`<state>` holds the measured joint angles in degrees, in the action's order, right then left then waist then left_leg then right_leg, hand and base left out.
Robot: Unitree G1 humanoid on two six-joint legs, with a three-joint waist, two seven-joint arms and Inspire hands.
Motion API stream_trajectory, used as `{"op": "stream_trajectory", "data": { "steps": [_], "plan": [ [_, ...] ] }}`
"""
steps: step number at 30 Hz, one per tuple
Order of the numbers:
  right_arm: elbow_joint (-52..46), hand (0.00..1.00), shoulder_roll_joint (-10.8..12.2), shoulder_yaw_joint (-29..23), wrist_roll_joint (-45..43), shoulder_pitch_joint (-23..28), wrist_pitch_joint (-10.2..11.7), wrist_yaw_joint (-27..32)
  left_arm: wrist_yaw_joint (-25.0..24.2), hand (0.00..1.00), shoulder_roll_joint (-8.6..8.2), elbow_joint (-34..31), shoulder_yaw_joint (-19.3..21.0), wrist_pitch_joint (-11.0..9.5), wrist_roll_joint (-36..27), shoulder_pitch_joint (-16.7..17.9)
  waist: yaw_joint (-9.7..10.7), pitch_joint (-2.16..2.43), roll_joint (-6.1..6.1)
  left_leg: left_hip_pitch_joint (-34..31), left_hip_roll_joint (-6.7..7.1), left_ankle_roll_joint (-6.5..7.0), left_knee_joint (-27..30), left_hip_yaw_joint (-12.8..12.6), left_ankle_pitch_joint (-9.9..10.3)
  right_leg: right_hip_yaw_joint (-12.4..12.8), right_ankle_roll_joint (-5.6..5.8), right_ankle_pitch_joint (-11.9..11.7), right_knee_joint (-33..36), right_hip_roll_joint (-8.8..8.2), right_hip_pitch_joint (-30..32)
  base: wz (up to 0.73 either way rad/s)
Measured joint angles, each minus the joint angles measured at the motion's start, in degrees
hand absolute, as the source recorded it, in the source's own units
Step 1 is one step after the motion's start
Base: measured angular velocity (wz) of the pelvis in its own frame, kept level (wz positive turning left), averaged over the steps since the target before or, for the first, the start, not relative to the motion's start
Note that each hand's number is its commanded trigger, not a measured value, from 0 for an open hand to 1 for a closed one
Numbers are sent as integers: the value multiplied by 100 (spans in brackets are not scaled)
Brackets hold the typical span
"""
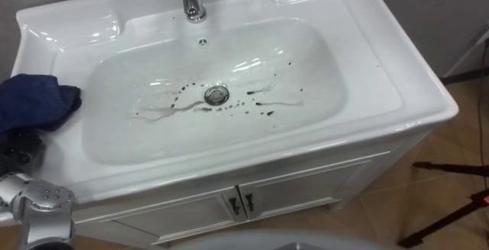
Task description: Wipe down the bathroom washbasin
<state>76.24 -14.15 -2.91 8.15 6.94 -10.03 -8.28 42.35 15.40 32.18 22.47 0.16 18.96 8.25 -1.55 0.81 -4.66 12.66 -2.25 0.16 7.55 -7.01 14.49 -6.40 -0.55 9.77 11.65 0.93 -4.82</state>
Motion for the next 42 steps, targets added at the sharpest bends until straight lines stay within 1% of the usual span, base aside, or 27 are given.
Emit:
{"op": "stream_trajectory", "data": {
  "steps": [4,7,10,12,14,17,21,23,27,28,30,31,33,34,35,36,38,40,41,42],
  "plan": [
    [-18,0,-21,-5,-213,-8,61,-13,16,100,12,40,103,-5,9,-15,5,-1,-31,1,9,0,9,-2,0,-5,5,14,6,-12,0,0],
    [-18,0,-36,-5,-283,-7,71,-58,0,100,100,54,110,-14,38,-23,4,-5,-41,2,20,0,10,-1,0,-12,16,28,11,-25,-3,1],
    [-40,0,-49,-3,-304,-9,78,-63,3,100,89,46,107,-15,40,-21,1,-4,-43,10,39,0,16,0,-2,-31,31,47,24,-52,-3,3],
    [-41,0,-55,-2,-402,-12,91,-66,4,100,91,47,95,-15,82,-79,4,-6,-45,15,56,1,20,8,-2,-22,45,56,27,-66,10,0],
    [-33,0,-56,3,-457,-11,140,-66,44,100,93,45,100,-10,167,-95,4,-6,-42,15,76,1,20,70,-2,-22,58,63,44,-85,2,2],
    [-16,0,-55,15,-563,-16,188,-64,74,100,93,12,95,0,187,-106,10,-10,-35,6,93,2,21,94,-2,-23,78,77,95,-105,15,1],
    [-28,0,-45,54,-597,-42,180,-62,90,100,89,-139,78,133,190,-103,39,-21,-5,-21,96,2,23,107,-2,-31,79,83,109,-112,68,0],
    [-43,0,-31,56,-599,-52,185,-47,118,100,88,-282,81,243,196,-74,71,-36,-3,-49,100,3,23,138,-2,-75,80,83,104,-122,82,7],
    [-76,0,-22,124,-611,-61,221,0,226,100,88,-585,30,249,214,108,93,-51,11,-56,100,3,23,184,-2,-146,79,83,95,-136,100,7],
    [-76,0,-16,163,-627,-66,285,6,230,100,84,-656,21,249,350,110,94,-48,2,-97,101,3,26,230,-3,-159,79,83,95,-135,106,13],
    [-70,0,33,161,-638,-101,369,11,230,100,74,-928,-31,246,619,155,87,-70,29,-108,95,8,30,255,-5,-172,77,84,89,-127,107,10],
    [-55,0,78,164,-639,-135,426,22,233,100,29,-1162,-48,232,801,188,86,-98,56,-111,87,9,33,265,-6,-176,72,84,85,-117,100,5],
    [-38,0,90,164,-636,-130,485,63,243,100,-77,-1538,-86,224,975,196,92,-101,81,-142,85,9,62,265,-6,-199,67,85,85,-123,98,4],
    [-37,0,90,168,-629,-124,541,73,305,100,-93,-1734,-132,168,1073,194,116,-104,90,-177,88,8,107,267,-6,-224,63,87,88,-137,102,0],
    [-27,0,90,168,-621,-122,580,86,390,100,-93,-1920,-175,71,1109,193,120,-104,86,-201,91,8,131,281,-6,-221,63,87,89,-140,116,0],
    [-17,0,90,168,-621,-121,595,102,446,100,-94,-2023,-199,21,1120,193,120,-102,82,-202,91,8,132,280,-6,-211,61,88,89,-139,116,-4],
    [-8,0,90,180,-610,-58,650,144,656,100,-95,-2437,-267,-149,1206,192,124,-100,75,-196,88,8,133,266,-6,-177,55,92,94,-131,108,-7],
    [-12,0,89,181,-609,-23,683,161,768,100,-94,-2704,-296,-263,1212,193,117,-96,66,-195,87,8,135,253,-6,-162,54,93,93,-127,106,-5],
    [-4,0,90,181,-609,-11,692,170,832,100,-94,-2836,-298,-326,1227,193,121,-87,71,-194,87,8,135,248,-6,-158,54,93,93,-127,106,-4],
    [2,0,90,180,-609,-10,699,176,851,100,-94,-2887,-298,-341,1239,193,123,-85,68,-194,87,8,135,247,-6,-155,54,93,93,-127,106,0]
  ]
}}
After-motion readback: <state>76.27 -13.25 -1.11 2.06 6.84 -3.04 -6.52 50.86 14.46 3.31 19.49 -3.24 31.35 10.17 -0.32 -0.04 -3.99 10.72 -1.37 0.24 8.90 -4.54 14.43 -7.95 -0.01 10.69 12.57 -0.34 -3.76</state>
